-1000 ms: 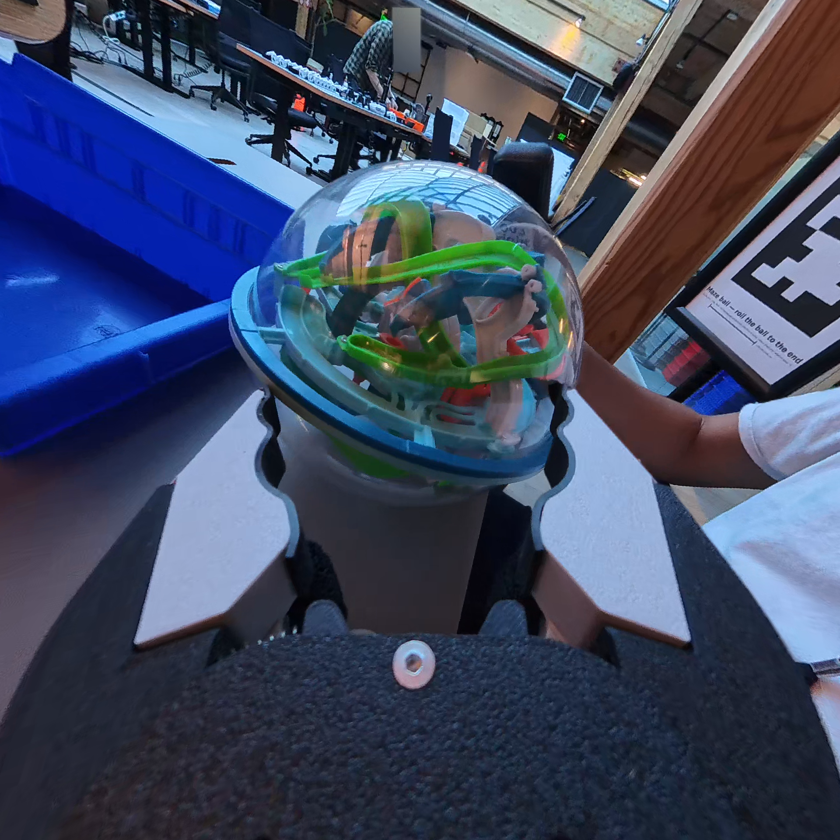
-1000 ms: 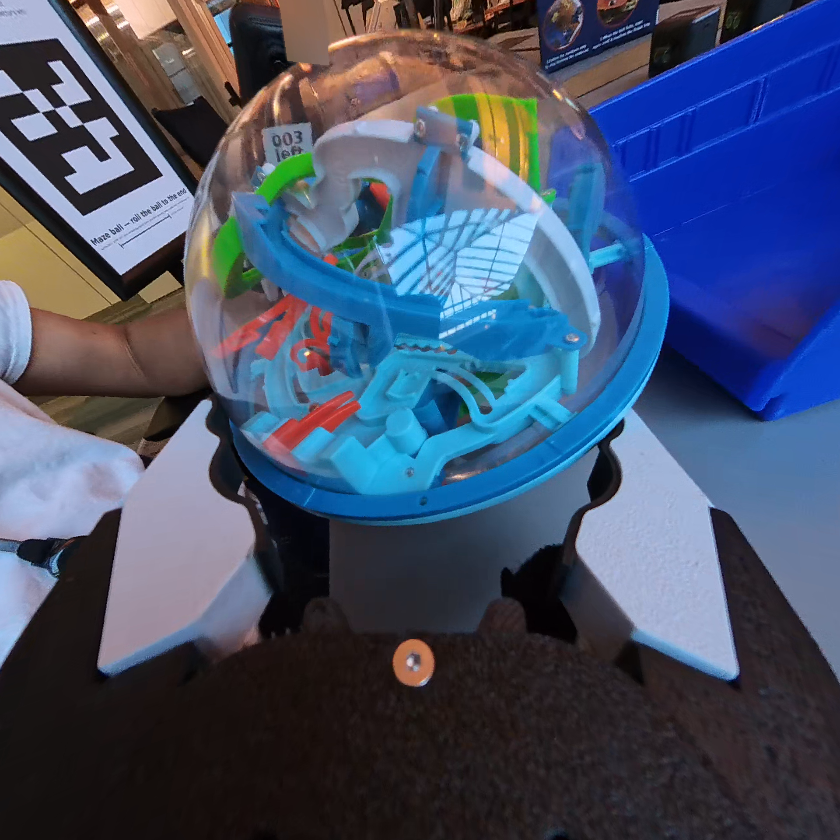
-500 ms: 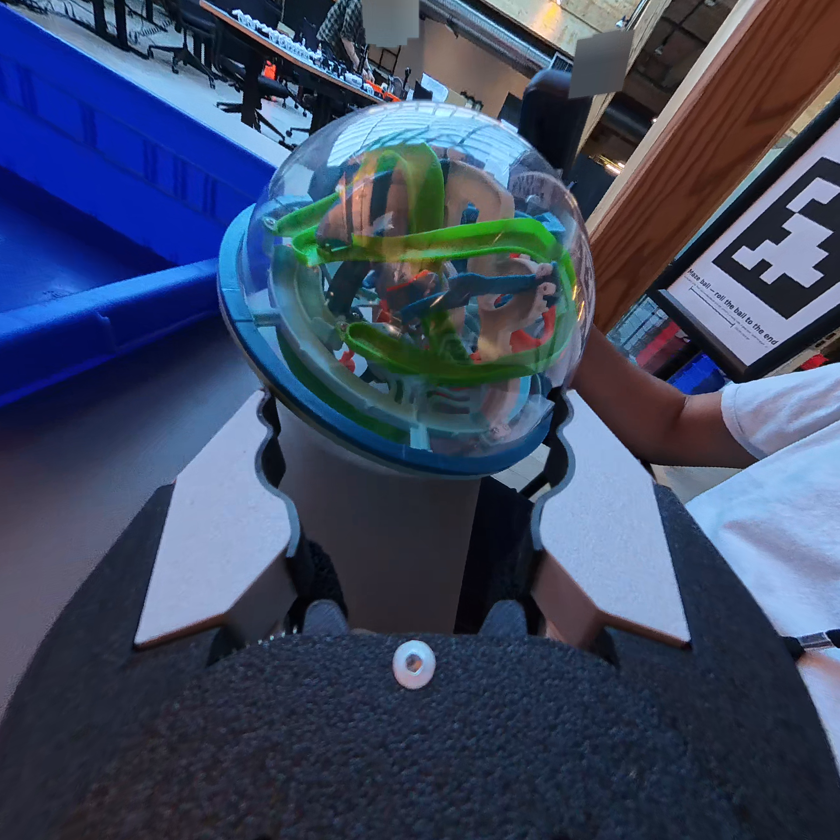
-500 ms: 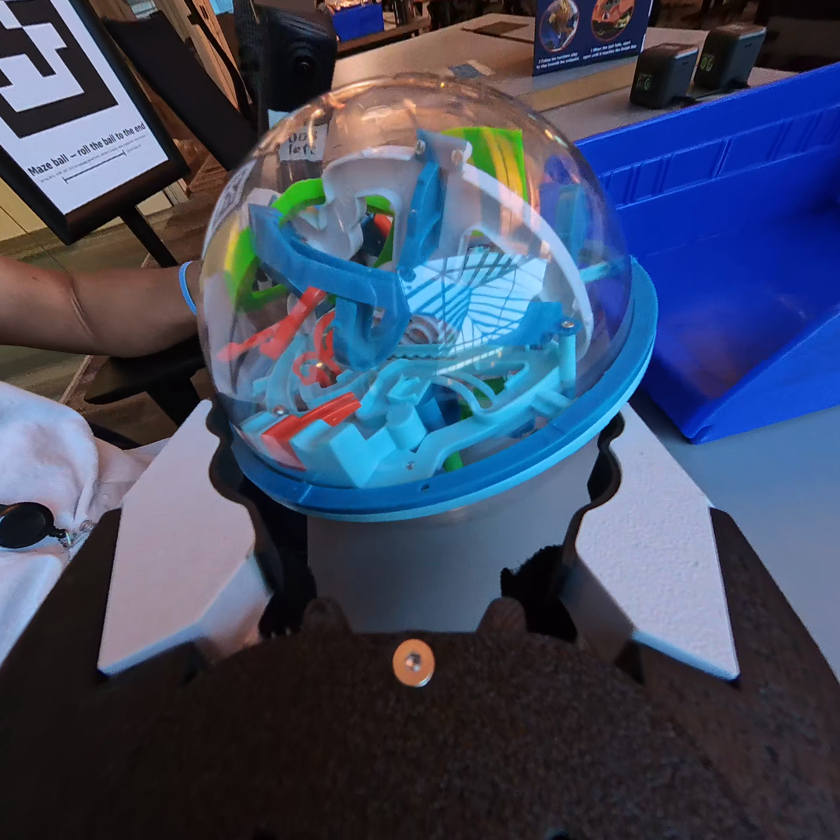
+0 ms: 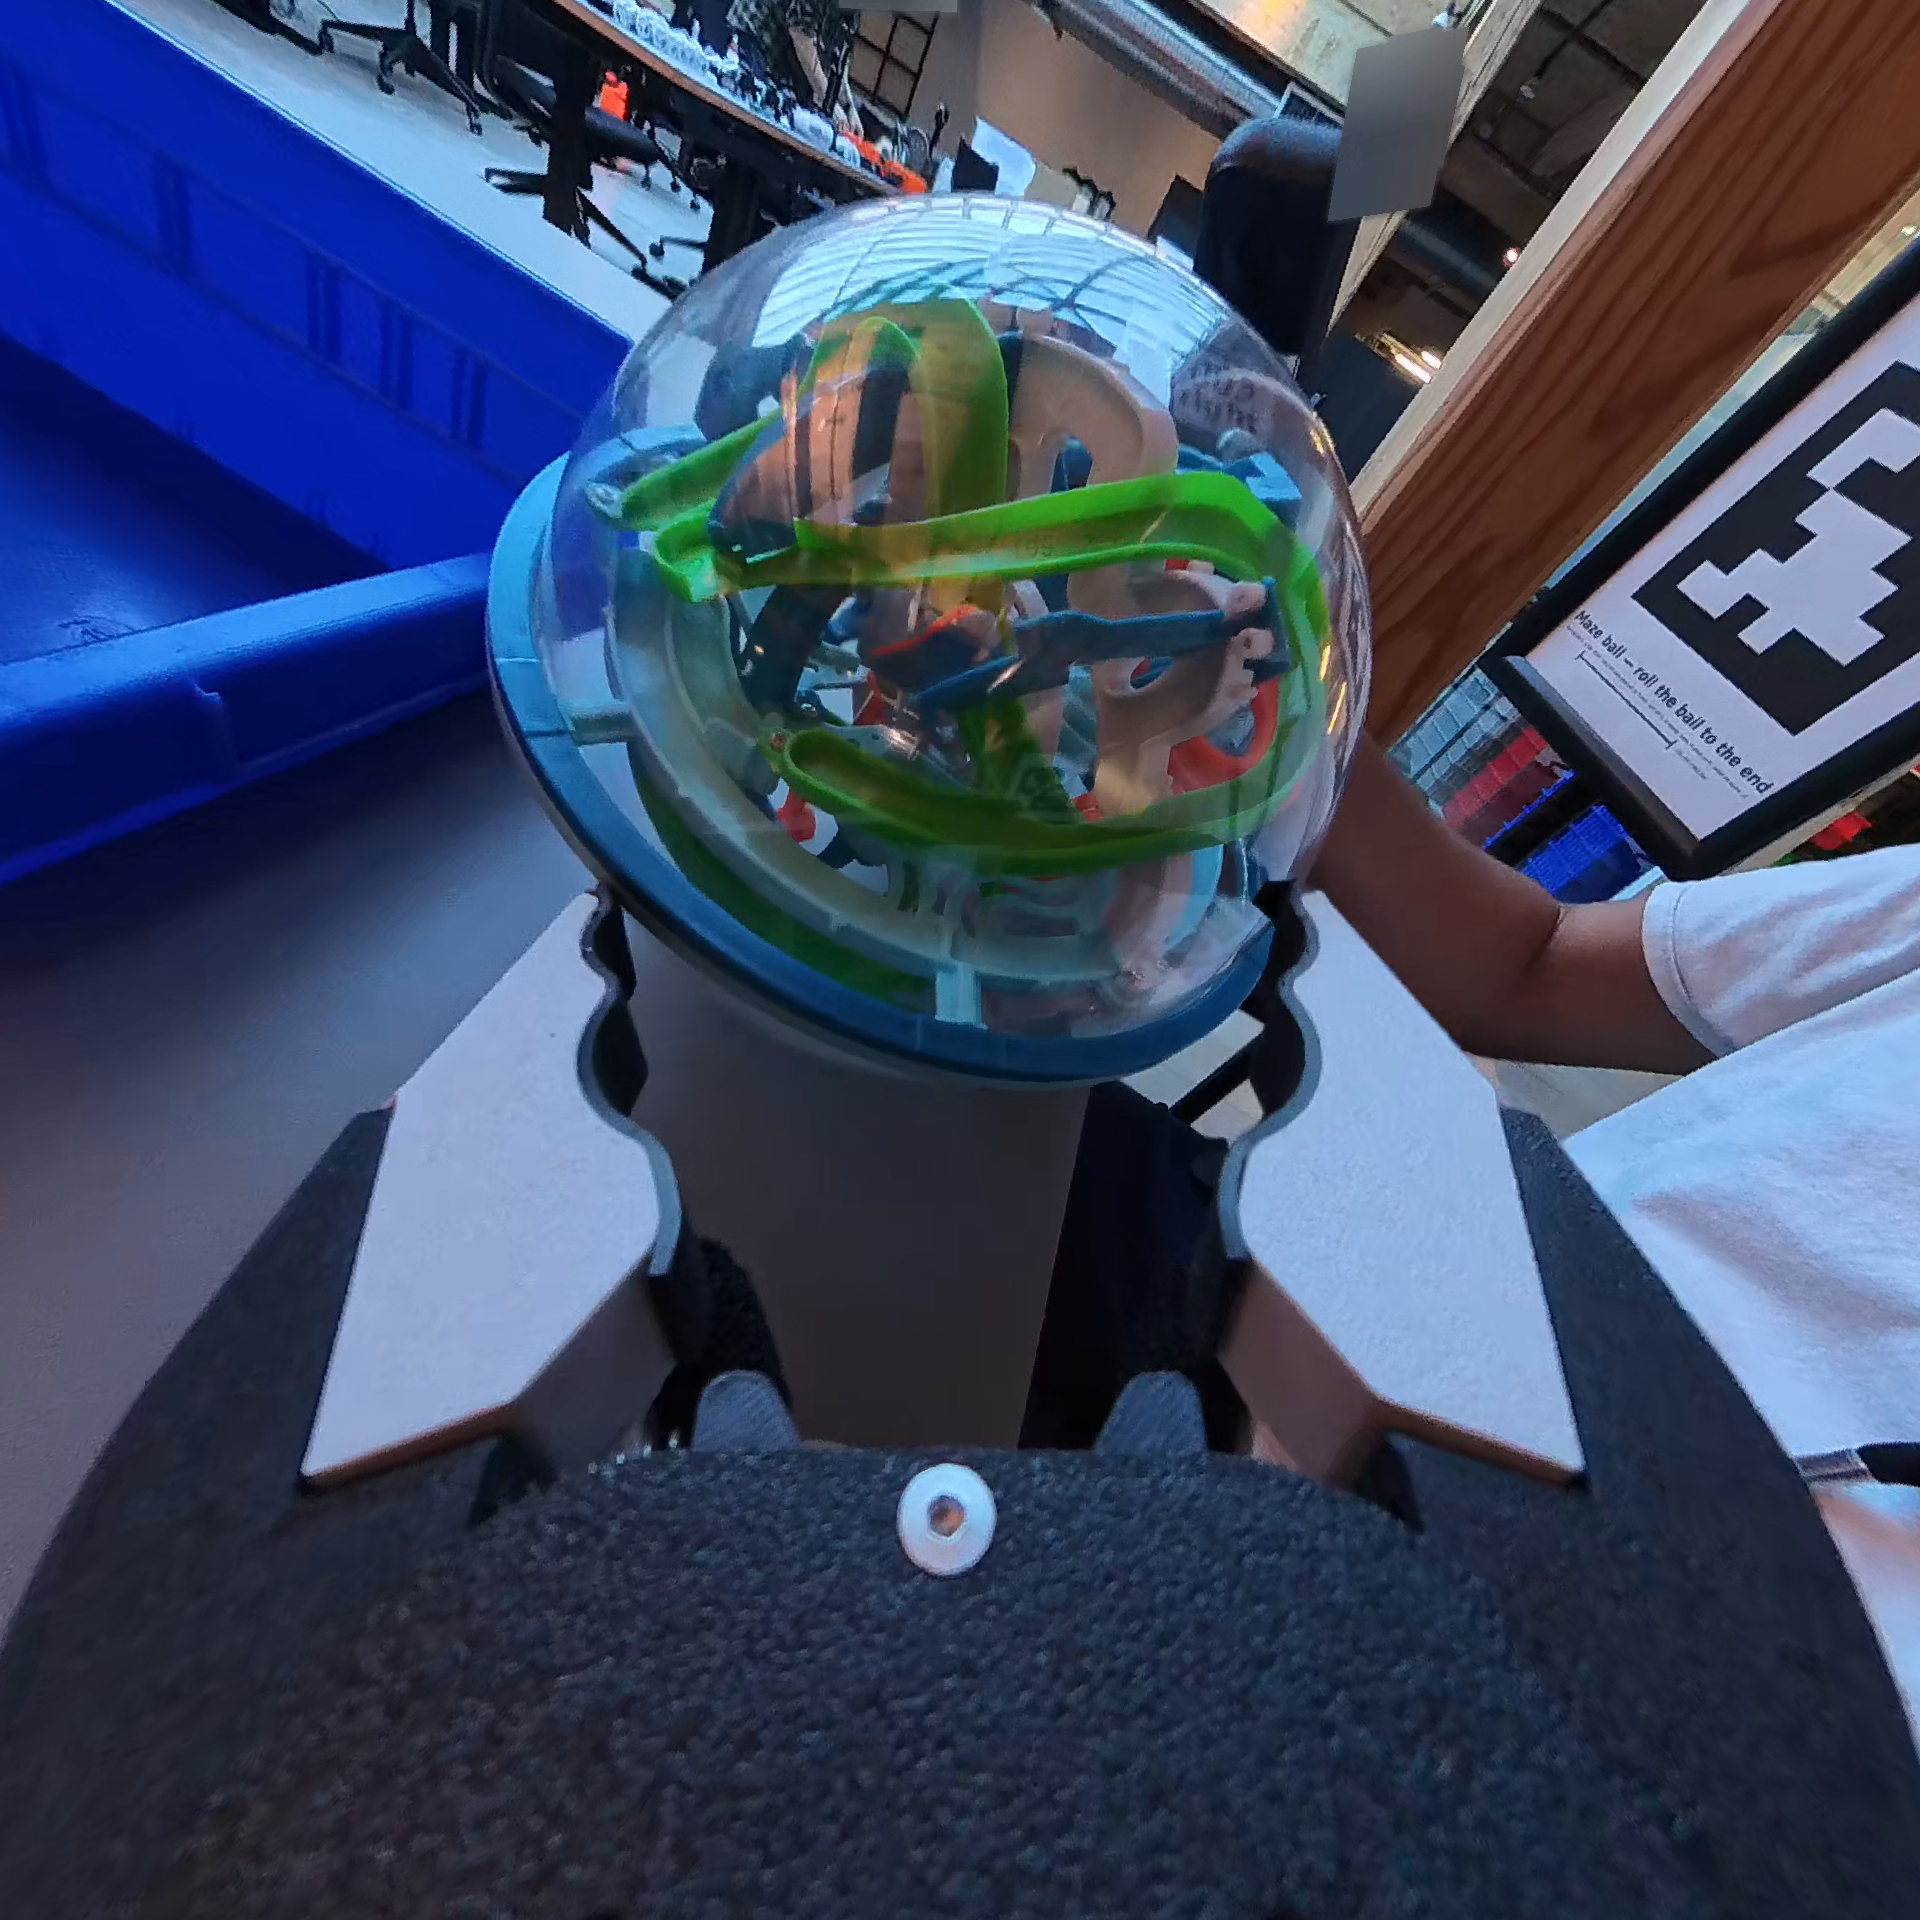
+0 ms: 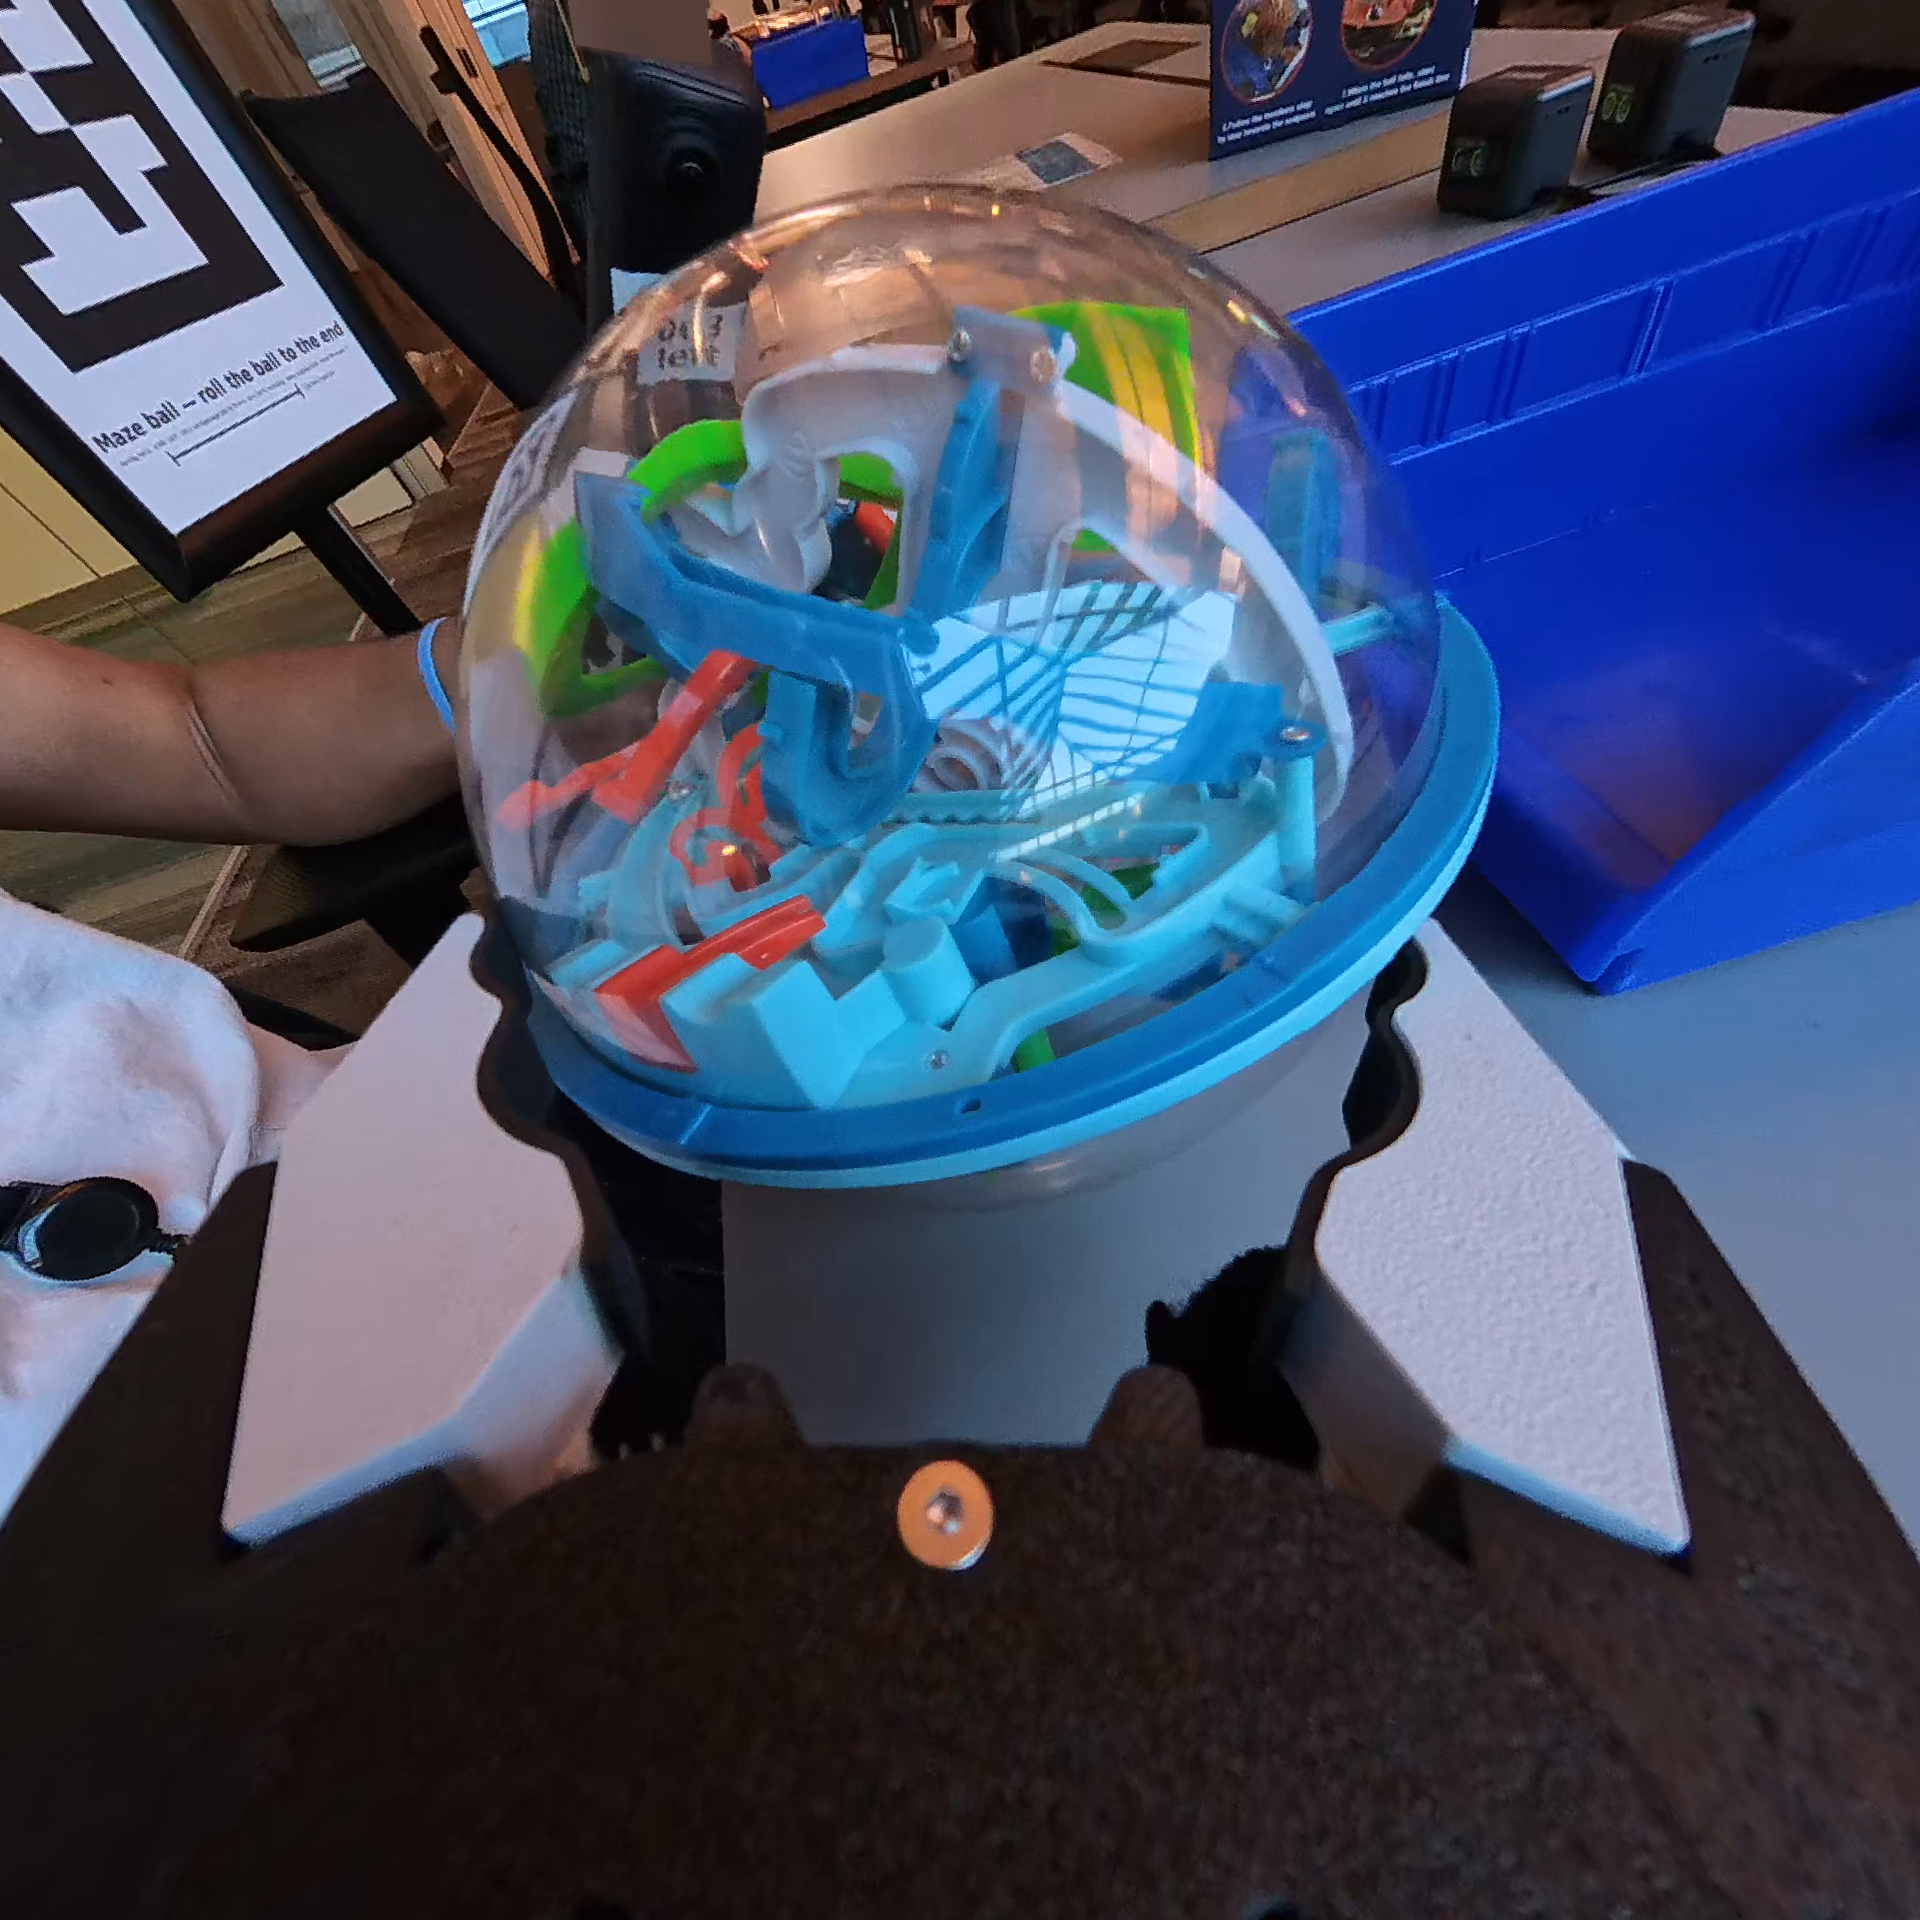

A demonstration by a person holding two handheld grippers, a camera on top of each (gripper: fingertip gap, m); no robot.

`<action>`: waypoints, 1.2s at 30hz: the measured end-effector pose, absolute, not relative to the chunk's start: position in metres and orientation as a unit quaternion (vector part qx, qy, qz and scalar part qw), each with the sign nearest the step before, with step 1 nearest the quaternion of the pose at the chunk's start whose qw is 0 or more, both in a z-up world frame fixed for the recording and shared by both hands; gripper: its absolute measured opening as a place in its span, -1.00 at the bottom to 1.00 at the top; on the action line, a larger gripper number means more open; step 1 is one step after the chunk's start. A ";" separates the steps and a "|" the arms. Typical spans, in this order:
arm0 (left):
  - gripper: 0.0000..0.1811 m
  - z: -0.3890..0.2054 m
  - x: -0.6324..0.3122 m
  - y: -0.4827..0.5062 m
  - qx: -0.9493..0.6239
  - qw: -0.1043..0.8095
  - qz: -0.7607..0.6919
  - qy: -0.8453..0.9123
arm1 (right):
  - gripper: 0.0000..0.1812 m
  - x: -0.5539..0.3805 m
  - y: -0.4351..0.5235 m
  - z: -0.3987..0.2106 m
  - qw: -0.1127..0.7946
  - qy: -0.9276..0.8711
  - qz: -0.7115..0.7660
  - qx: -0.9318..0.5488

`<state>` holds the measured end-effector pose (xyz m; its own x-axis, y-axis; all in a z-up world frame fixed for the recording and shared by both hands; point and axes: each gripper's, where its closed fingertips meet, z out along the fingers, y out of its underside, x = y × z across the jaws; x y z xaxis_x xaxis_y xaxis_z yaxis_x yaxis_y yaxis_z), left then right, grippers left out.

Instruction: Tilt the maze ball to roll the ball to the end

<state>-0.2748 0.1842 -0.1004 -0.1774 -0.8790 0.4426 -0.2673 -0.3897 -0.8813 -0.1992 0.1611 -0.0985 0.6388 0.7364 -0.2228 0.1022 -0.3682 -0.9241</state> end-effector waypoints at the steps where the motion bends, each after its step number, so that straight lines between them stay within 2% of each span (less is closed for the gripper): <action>1: 0.31 -0.102 -0.276 0.184 -0.587 0.253 -0.587 0.496 | 0.70 -0.199 0.161 -0.098 0.491 -0.279 0.324 -0.759; 5: 0.25 -0.105 -0.282 0.189 -0.587 0.262 -0.545 0.538 | 0.70 -0.202 0.162 -0.097 0.491 -0.291 0.325 -0.754; 10: 0.55 -0.081 -0.273 0.196 -0.563 0.316 -0.493 0.583 | 0.70 -0.207 0.168 -0.093 0.478 -0.303 0.328 -0.757; 14: 0.56 -0.070 -0.260 0.195 -0.555 0.301 -0.476 0.613 | 0.69 -0.215 0.175 -0.089 0.468 -0.317 0.329 -0.757; 16: 0.63 -0.073 -0.257 0.196 -0.560 0.288 -0.468 0.620 | 0.70 -0.217 0.178 -0.088 0.468 -0.321 0.330 -0.755; 22: 0.62 -0.075 -0.263 0.198 -0.564 0.286 -0.473 0.614 | 0.69 -0.209 0.165 -0.088 0.494 -0.327 0.364 -0.719; 26: 0.62 -0.077 -0.268 0.201 -0.568 0.284 -0.483 0.602 | 0.68 -0.194 0.161 -0.116 0.479 -0.333 0.314 -0.749; 30: 0.62 -0.081 -0.276 0.202 -0.571 0.282 -0.498 0.589 | 0.68 -0.223 0.166 -0.134 0.471 -0.360 0.292 -0.751; 36: 0.62 -0.090 -0.285 0.202 -0.578 0.267 -0.529 0.560 | 0.69 -0.235 0.179 -0.124 0.512 -0.354 0.279 -0.732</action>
